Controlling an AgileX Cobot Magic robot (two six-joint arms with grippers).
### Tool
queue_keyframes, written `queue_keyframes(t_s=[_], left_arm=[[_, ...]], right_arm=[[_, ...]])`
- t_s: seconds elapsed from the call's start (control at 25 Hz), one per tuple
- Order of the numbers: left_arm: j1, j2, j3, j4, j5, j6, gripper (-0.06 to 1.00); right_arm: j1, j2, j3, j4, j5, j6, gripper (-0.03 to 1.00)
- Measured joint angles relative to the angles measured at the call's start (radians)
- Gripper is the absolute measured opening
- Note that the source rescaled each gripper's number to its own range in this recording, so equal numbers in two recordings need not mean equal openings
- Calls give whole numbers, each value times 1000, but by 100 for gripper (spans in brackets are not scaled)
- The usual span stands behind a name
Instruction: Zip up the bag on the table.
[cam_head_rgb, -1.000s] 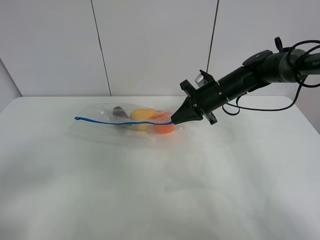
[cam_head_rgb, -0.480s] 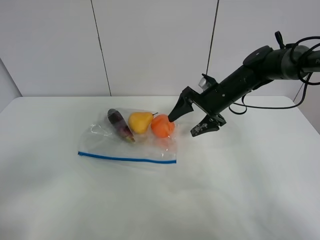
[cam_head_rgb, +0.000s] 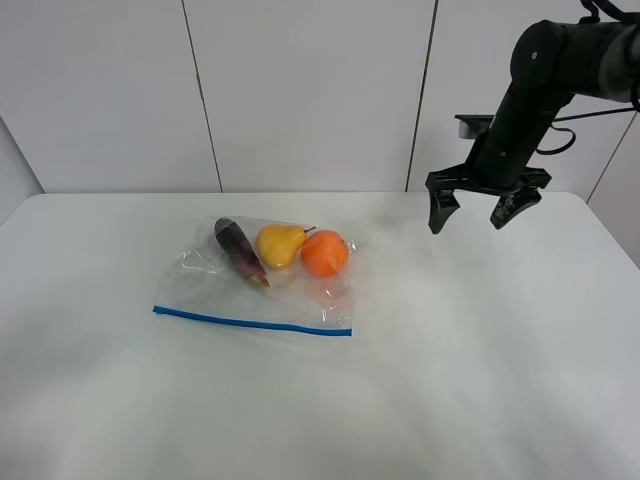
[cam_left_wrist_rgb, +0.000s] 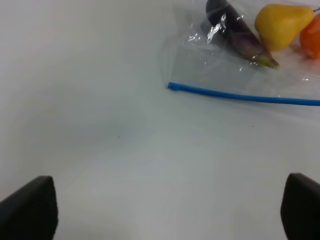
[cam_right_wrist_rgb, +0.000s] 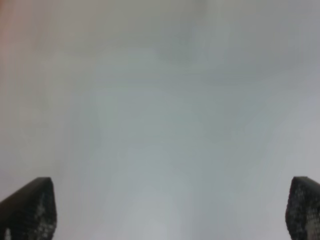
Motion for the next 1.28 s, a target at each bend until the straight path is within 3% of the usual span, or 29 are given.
queue_keyframes(t_s=[0.24,0.52,1.08,1.28], left_arm=[[0,0,0,0,0,0,100],[0,0,0,0,0,0,100],[0,0,0,0,0,0,100],[0,0,0,0,0,0,100]], right_arm=[[-90,0,0,-17,2,1,100],[-96,-83,67,9,1,2,100],[-96,-783,710,-19,3,-1,100],[-96,-1086,941,-21,-85,-1,100]])
